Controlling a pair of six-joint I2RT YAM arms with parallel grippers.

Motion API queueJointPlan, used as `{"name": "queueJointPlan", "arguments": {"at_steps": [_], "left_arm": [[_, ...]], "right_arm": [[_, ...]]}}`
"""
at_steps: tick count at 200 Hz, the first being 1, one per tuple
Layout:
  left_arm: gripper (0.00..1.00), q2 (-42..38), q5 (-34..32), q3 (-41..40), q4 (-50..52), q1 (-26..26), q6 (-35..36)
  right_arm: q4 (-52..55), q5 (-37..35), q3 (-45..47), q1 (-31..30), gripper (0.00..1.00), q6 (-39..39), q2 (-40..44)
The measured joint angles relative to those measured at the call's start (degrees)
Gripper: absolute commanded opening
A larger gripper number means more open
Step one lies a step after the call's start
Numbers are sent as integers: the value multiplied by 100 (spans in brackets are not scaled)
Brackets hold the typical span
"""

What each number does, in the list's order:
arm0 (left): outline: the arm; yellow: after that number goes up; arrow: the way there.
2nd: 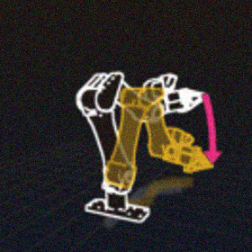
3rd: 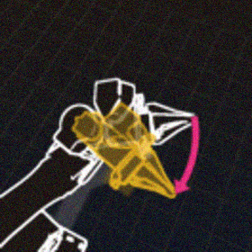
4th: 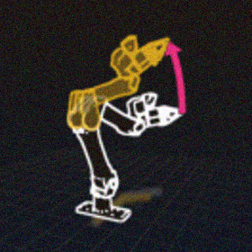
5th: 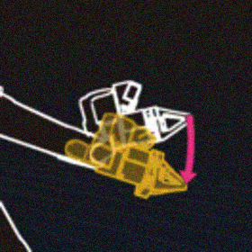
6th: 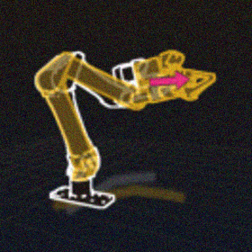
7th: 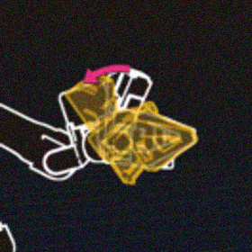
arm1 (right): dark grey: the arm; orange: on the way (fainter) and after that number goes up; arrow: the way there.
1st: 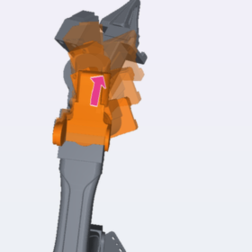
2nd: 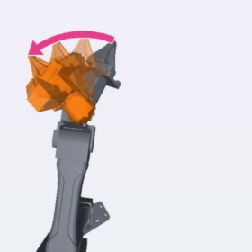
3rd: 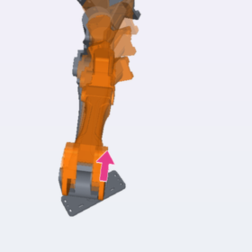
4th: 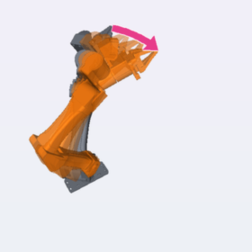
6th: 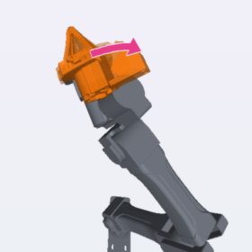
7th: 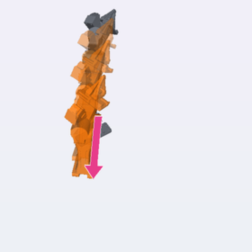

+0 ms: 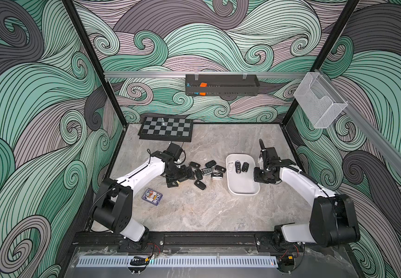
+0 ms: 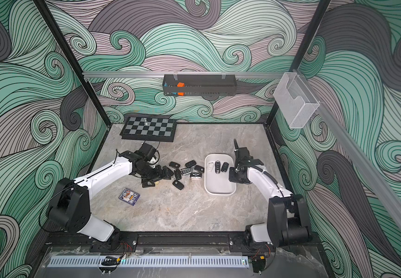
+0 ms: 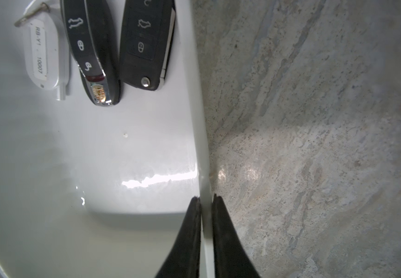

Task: Place the car key into the storage box
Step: Adjust the storage box at the center of the board.

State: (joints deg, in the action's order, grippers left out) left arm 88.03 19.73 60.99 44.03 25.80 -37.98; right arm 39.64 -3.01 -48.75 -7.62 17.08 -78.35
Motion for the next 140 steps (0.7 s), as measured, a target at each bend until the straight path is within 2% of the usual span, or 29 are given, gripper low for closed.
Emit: {"name": "queueJointPlan", "arguments": {"at_steps": [28,59,67,75,92,103,140], "left_arm": [[93,2,-197,0,-101,245,-175],[93,70,-472,0,-195,529,-404],[91,107,-560,0,-208,599,-474],[90,144,-638,0,-219,664,-553],[89,216,-800,2,-234,789,-730],[89,264,-907,2,-249,885,-879],[89,455,-1307,149,-223,1252,-1493]], "right_arm": [[48,83,236,-107,8,186,304],[131,160,407,-295,18,334,525],[181,190,422,-315,26,367,546],[225,219,422,-337,40,402,568],[313,254,411,-345,72,354,664],[385,275,369,-345,98,378,780],[498,407,7,-332,99,463,1362]]}}
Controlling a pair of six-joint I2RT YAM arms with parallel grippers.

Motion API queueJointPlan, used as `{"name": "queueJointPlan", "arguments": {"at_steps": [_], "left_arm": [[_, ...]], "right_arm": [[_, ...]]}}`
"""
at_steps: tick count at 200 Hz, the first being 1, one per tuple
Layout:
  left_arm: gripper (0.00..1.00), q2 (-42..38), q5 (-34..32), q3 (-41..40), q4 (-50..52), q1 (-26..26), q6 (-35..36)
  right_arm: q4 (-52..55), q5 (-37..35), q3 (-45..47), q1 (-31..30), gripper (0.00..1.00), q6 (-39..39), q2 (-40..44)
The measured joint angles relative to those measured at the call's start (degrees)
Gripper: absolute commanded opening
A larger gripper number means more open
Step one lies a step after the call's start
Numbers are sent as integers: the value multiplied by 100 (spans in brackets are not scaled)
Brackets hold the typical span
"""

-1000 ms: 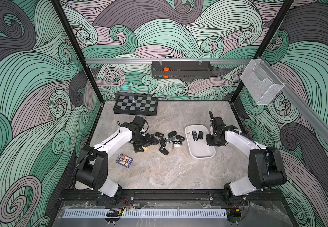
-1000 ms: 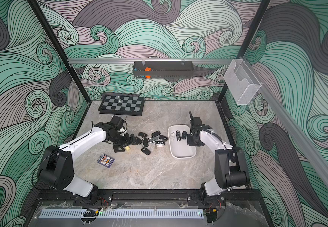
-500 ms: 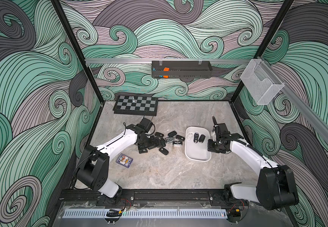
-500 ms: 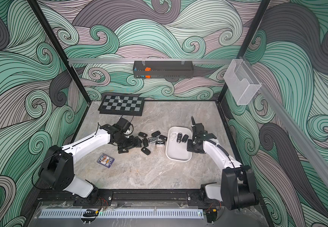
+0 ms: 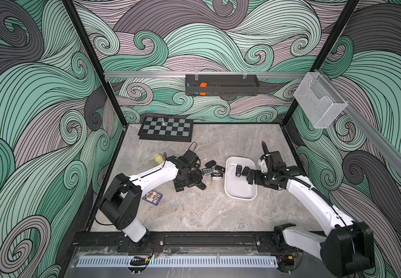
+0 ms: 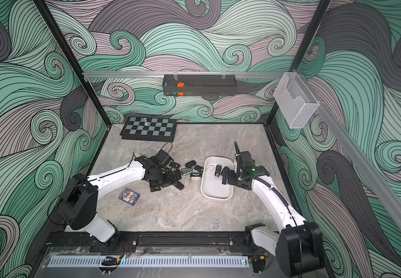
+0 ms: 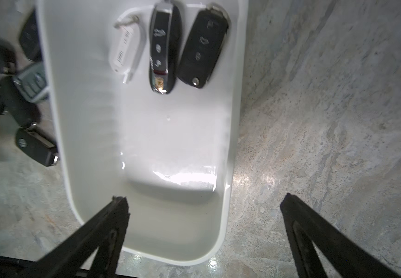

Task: Place the car key into the storage box
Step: Adjust the storage box at the center of the board, then pick up the car key from the center of the board.

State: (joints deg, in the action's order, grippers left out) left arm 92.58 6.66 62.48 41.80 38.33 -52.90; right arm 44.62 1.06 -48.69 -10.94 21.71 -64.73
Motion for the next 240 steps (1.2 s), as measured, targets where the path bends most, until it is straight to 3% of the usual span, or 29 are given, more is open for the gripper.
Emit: {"name": "queueJointPlan", "arguments": {"at_steps": [41,73,104,240], "left_arm": [[89,275,-411,476,74,448,-817],[78,713,-667,916,284,643,-1272],[73,1191,-857,1255,553,699,-1657],[66,2151,-1314,2074,1193,876,-2415]], "right_arm": [[-2,809,-295,157,99,127,479],[28,1478,-278,160,99,118,787],[39,1987,-94,138,99,63,1073],[7,3034,474,-61,99,-155,1517]]}}
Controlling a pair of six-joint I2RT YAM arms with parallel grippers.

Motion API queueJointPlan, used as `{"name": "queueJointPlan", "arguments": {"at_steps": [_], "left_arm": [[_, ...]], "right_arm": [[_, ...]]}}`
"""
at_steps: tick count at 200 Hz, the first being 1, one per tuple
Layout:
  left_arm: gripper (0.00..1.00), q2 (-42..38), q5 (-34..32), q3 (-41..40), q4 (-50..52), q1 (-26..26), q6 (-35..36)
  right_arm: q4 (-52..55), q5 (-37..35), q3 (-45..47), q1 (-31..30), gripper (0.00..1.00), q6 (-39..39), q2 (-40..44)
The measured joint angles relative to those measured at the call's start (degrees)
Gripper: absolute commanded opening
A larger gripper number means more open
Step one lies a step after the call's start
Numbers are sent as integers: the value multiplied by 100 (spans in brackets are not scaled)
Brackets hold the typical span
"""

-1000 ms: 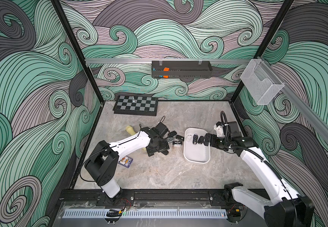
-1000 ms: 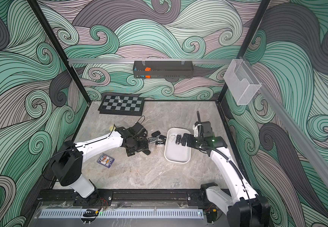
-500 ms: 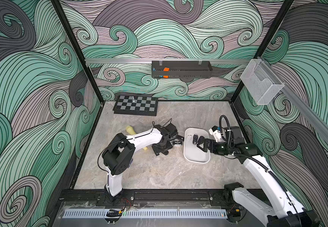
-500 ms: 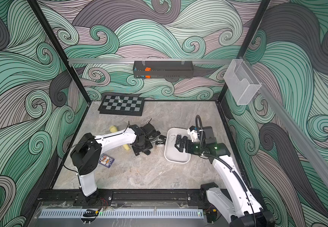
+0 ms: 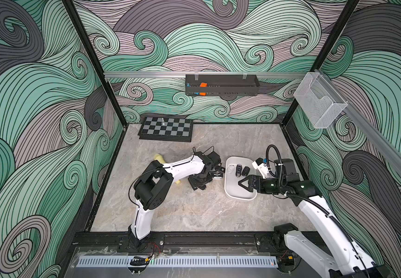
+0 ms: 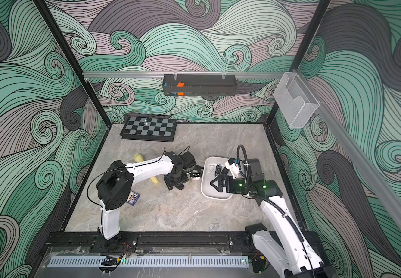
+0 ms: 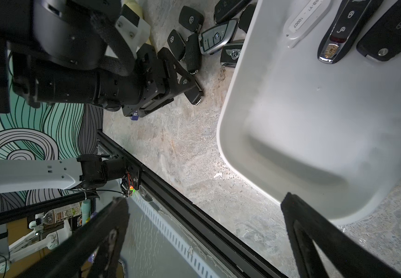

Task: Place the car key into the storage box
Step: Pick up the car key from the center of the board.

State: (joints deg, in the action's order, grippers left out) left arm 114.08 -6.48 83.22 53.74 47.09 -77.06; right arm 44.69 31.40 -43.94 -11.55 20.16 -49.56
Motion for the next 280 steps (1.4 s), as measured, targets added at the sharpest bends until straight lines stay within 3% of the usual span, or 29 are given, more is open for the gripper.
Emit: {"name": "queueJointPlan", "arguments": {"at_steps": [74,218,280], "left_arm": [[60,26,-76,-321,-313,109,-402],[32,-240,-291,-905,-866,146,-595],[29,-643,-337,-1419,-992,146,-560]], "right_arm": [[-24,197,9,-39,99,20,13],[-33,219,9,-44,99,90,31],[-31,210,9,-44,99,105,-20]]}}
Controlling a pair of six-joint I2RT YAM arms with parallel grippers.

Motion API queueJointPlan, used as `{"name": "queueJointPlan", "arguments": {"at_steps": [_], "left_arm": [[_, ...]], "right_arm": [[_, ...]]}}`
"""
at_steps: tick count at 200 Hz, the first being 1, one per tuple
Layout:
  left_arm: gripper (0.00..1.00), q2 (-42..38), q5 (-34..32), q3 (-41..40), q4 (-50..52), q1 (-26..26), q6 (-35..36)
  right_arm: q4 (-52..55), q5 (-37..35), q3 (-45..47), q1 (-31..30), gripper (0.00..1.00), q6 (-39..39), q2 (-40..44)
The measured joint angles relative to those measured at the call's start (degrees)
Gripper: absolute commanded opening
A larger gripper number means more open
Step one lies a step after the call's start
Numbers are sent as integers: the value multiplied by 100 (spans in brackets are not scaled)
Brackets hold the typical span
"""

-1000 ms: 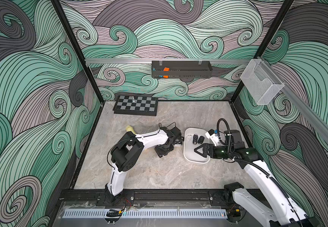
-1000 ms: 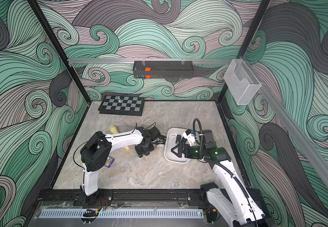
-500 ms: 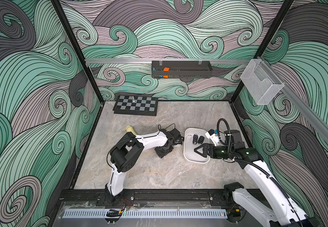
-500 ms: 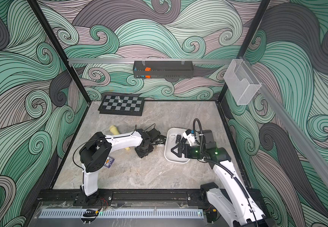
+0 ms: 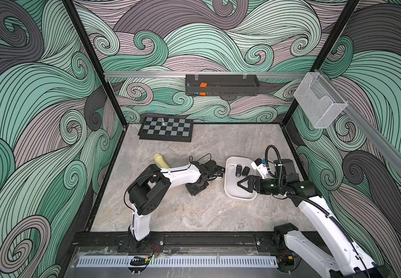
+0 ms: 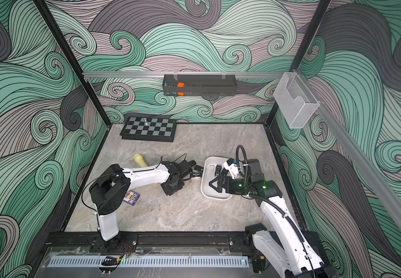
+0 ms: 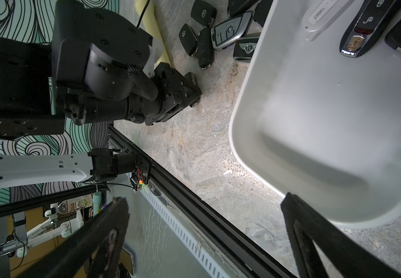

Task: Place the car key into the storage box
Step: Pick up the car key from the center of the board.

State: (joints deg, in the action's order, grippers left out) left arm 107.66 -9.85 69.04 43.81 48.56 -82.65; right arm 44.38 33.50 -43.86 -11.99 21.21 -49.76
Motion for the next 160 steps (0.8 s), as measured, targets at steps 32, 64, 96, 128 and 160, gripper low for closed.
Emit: {"name": "queueJointPlan", "arguments": {"at_steps": [32,64,96,128,160], "left_arm": [[29,-466,-9,-118,31,2,232],[29,-927,-4,-111,22,46,603],[28,-1045,55,35,0,94,1141],[27,-1012,308,481,4,109,1812],[27,-765,660,1202,-31,142,2546]], "right_arm": [[2,-66,0,0,99,-7,-101],[26,-216,0,0,99,-7,-210],[131,-542,0,0,99,-2,-214],[256,-1010,0,0,99,20,-306],[313,-1598,20,24,99,153,-278]]}}
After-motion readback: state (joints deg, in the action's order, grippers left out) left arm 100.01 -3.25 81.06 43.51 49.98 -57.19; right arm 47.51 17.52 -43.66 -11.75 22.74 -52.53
